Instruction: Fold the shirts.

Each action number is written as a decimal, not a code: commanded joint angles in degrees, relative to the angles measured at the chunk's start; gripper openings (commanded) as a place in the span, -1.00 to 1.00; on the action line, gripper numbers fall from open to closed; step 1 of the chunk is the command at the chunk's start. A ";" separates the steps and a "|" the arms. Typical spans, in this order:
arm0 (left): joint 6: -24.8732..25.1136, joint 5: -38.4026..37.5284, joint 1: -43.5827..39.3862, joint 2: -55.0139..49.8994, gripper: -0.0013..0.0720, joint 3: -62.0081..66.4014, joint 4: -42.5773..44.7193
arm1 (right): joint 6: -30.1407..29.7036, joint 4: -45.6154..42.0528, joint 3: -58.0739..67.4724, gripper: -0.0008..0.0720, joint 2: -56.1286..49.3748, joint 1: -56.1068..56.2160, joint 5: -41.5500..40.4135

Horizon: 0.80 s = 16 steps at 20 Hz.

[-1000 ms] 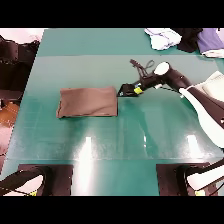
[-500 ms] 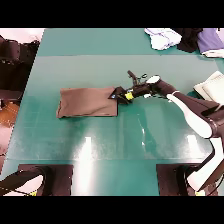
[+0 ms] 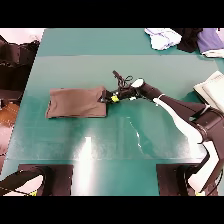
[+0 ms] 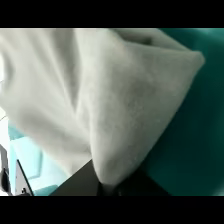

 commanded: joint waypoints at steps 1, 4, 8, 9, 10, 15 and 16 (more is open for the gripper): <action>0.11 -0.24 0.02 -0.02 -0.87 0.00 0.02 | -2.86 -4.83 0.20 -0.93 6.45 -3.82 2.23; 0.09 -0.20 0.02 -0.02 -0.87 0.00 0.00 | 0.68 -13.57 0.20 -0.94 16.92 -13.73 8.11; 0.04 -0.20 0.02 -0.02 -0.87 0.00 0.00 | 4.74 -20.11 0.20 -0.94 28.55 -30.73 10.80; 0.00 -0.17 0.02 -0.02 -0.87 0.00 -0.02 | 4.81 -20.61 0.20 -0.94 30.64 -35.39 10.62; -0.24 -0.20 0.02 -0.02 -0.87 0.00 -0.07 | 4.81 -20.83 0.20 -0.94 32.22 -39.85 10.62; -0.44 -0.22 0.02 -0.02 -0.87 0.00 -2.62 | 4.02 -20.46 0.20 -0.94 33.48 -56.15 10.58; -0.44 -0.22 0.02 -0.02 -0.87 0.00 -3.39 | 2.29 -20.46 0.20 -0.94 33.48 -58.16 9.94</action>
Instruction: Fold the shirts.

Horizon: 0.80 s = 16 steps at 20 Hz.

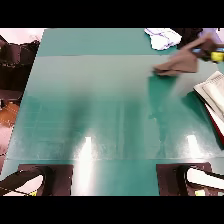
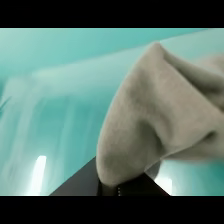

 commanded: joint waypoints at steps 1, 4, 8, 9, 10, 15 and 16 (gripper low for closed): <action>-0.17 -0.02 0.02 -0.02 -0.87 0.00 -2.47 | -3.10 -0.46 0.04 -0.94 1.09 -9.55 -1.22; -0.31 0.00 0.02 -0.02 -0.87 0.00 -3.08 | -3.56 -0.31 0.48 -0.94 0.52 -13.73 -1.95; -0.31 -0.04 0.02 -0.02 -0.87 0.00 -3.08 | -7.65 -0.20 9.70 -0.94 -3.82 -15.17 4.44; -0.33 -0.02 0.02 -0.02 -0.87 0.00 -3.10 | -8.55 -0.28 12.96 -0.94 -4.96 -14.73 5.73; -0.33 -0.02 0.02 -0.02 -0.87 0.00 -3.10 | -8.74 -0.37 16.52 -0.94 -6.14 -14.56 6.95; -0.28 0.07 0.02 -0.02 -0.87 0.00 -3.10 | -12.09 -0.42 30.99 -0.94 -10.01 -14.62 12.41; -0.28 0.07 0.02 -0.02 -0.87 0.00 -3.10 | -12.55 -0.46 32.89 -0.94 -10.34 -14.62 12.81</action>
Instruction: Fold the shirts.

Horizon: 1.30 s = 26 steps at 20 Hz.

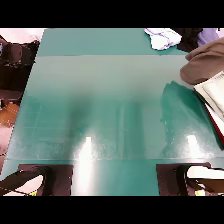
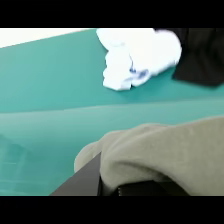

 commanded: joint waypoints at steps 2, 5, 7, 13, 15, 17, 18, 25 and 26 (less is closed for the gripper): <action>0.09 0.09 0.02 -0.04 -0.87 0.00 -0.02 | -2.34 -0.55 8.50 -0.94 -1.46 -0.90 2.43; 0.22 0.09 0.02 -0.04 -0.87 0.00 0.00 | -2.27 -0.59 4.61 -0.94 1.20 -3.74 0.13; 0.22 0.11 0.02 -0.04 -0.87 0.00 0.00 | -2.29 -0.70 1.25 -0.94 3.28 -6.62 0.85; 0.24 0.20 0.02 -0.04 -0.87 0.00 0.00 | 6.45 -12.07 -9.35 -0.94 10.29 -16.57 8.04; 0.26 0.20 0.02 -0.04 -0.87 -0.02 0.00 | 13.64 -21.64 -14.14 -0.93 13.05 -19.37 8.26; 0.26 0.09 0.02 -0.04 -0.87 0.00 0.00 | 17.25 -26.10 -18.82 -0.93 15.17 -22.40 7.80; 0.31 0.04 0.02 -0.04 -0.87 0.00 0.00 | 17.70 -25.99 -21.27 -0.93 15.91 -24.39 7.39; 0.24 -0.42 0.02 -0.04 -0.87 0.00 -0.02 | 18.95 -25.88 -35.63 -0.93 16.74 -32.02 3.15; 0.22 -0.87 0.02 -0.04 -0.87 0.00 -0.02 | 18.95 -25.92 -37.11 -0.93 16.74 -32.24 1.70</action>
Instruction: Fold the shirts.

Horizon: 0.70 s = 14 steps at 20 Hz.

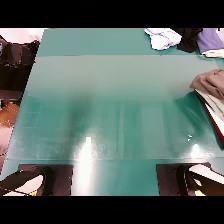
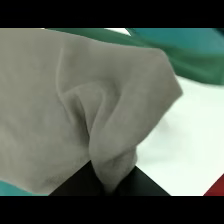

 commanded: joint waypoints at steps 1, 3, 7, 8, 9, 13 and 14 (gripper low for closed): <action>-0.09 -1.31 0.02 -0.04 -0.87 0.00 0.00 | 0.81 -1.27 -6.16 -0.93 0.28 -1.97 -4.44; -0.13 -1.84 0.02 -0.04 -0.87 0.00 -0.22 | 0.81 -1.62 -7.56 -0.93 0.26 -1.95 -7.54; -0.13 -1.90 0.02 -0.04 -0.87 0.00 -0.44 | 0.83 -2.99 -7.96 -0.84 0.26 -1.97 -9.57; -0.13 -1.84 0.02 -0.04 -0.87 0.00 -0.44 | 0.83 -3.93 -7.96 -0.31 0.26 -1.95 -9.53; -0.13 -1.81 0.02 -0.04 -0.87 0.00 -0.42 | 0.83 -4.70 -7.93 0.28 0.28 -1.97 -9.46; -0.09 -1.42 0.02 -0.04 -0.87 0.00 -0.42 | 2.54 -5.44 -4.22 0.50 0.28 -3.43 -5.38; -0.09 -1.16 0.02 -0.04 -0.87 0.00 -0.42 | 3.21 -5.31 -2.08 0.49 0.35 -3.93 -4.57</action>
